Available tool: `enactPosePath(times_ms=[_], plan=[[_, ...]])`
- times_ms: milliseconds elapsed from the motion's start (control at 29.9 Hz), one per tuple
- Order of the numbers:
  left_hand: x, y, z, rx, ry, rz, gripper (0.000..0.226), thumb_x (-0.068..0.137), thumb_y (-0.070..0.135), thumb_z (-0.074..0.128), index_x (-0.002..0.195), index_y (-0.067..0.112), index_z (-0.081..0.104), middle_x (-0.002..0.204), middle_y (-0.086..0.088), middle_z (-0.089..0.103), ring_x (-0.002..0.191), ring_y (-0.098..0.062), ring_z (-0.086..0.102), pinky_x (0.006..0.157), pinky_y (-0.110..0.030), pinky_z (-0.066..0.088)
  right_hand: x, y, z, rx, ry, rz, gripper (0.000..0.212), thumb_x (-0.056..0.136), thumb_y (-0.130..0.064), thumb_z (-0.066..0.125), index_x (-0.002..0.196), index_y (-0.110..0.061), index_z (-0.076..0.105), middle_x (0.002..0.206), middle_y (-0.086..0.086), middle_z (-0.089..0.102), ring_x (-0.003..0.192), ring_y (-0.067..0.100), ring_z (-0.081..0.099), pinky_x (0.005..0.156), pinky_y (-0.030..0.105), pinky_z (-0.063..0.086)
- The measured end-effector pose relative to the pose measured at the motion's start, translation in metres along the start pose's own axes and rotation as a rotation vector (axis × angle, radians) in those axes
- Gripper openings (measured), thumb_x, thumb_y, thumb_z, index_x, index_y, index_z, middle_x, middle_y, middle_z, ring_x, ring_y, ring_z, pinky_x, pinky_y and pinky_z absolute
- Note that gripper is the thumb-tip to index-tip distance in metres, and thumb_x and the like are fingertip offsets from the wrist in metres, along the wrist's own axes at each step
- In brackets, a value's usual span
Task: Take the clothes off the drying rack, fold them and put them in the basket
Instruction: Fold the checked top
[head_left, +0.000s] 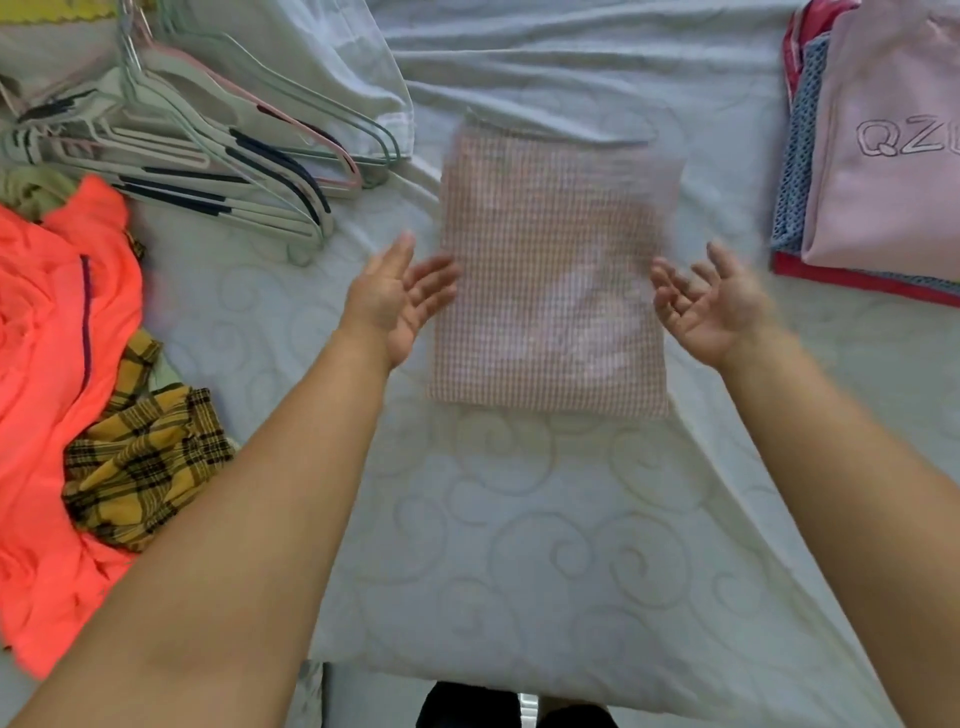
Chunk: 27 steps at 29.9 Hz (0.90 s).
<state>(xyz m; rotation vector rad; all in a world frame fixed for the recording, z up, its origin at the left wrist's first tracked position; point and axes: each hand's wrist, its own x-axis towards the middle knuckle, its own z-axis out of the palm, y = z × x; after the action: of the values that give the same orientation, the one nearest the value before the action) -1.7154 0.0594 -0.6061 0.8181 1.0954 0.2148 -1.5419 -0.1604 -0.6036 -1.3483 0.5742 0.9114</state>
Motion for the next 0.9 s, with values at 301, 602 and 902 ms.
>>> enactPosePath(times_ms=[301, 602, 902], plan=[[0.007, -0.086, -0.017, 0.564, 0.150, -0.008, 0.045, 0.090, 0.036, 0.056, 0.122, 0.004, 0.049, 0.119, -0.011, 0.059, 0.108, -0.025, 0.058, 0.091, -0.036, 0.048, 0.006, 0.082, -0.011, -0.532, 0.163, -0.158, 0.028, 0.090, -0.025, 0.059, 0.105, -0.002, 0.056, 0.104, 0.011, 0.062, 0.093, 0.024, 0.060, 0.082, 0.037, 0.049], [-0.033, -0.087, -0.012, 0.482, 0.070, -0.094, 0.013, 0.093, 0.010, 0.052, 0.103, 0.007, 0.060, 0.090, -0.004, 0.065, 0.079, -0.016, 0.062, 0.068, -0.021, 0.052, -0.010, 0.092, -0.040, -0.602, 0.098, -0.033, 0.008, 0.087, -0.013, 0.060, 0.089, -0.006, 0.063, 0.093, 0.013, 0.065, 0.086, 0.028, 0.061, 0.073, 0.036, 0.047], [-0.061, -0.103, -0.039, 0.393, -0.043, -0.288, 0.035, 0.085, 0.017, 0.066, 0.117, 0.008, 0.055, 0.114, -0.010, 0.065, 0.090, -0.014, 0.066, 0.065, -0.021, 0.055, -0.056, 0.134, -0.070, -0.305, -0.042, 0.149, 0.070, 0.052, -0.045, 0.082, 0.111, -0.013, 0.060, 0.105, 0.003, 0.070, 0.093, 0.021, 0.068, 0.075, 0.033, 0.053]])
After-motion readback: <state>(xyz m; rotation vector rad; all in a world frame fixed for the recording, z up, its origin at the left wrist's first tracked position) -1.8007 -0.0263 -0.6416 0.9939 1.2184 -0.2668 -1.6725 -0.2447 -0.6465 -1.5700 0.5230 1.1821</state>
